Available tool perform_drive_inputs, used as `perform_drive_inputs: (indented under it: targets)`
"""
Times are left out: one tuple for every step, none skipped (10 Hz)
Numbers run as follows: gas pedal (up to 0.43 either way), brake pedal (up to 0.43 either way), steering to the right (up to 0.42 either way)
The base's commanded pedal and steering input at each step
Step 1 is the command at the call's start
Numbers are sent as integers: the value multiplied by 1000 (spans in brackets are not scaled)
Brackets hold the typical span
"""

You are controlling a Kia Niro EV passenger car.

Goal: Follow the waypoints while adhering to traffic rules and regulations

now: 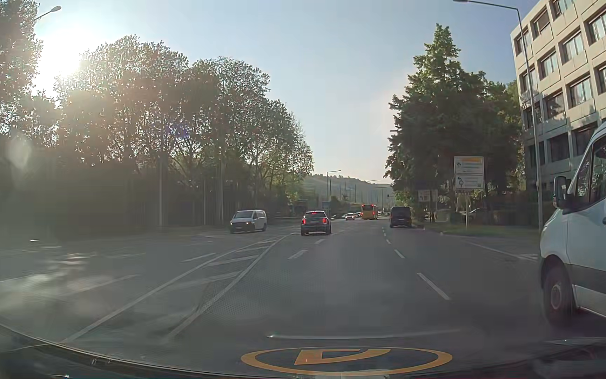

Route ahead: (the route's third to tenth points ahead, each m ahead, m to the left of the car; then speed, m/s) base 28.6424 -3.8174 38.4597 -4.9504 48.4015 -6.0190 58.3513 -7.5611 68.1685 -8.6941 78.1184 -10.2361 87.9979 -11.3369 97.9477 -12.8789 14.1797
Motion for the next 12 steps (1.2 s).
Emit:
perform_drive_inputs:
  targets:
    - [157, 0, 16]
    - [157, 0, 17]
    - [157, 0, 18]
    - [157, 0, 20]
    - [157, 0, 20]
    - [157, 0, 20]
    - [157, 0, 21]
    - [157, 0, 21]
    - [157, 0, 21]
    - [157, 0, 21]
    - [157, 0, 21]
    - [157, 0, 21]
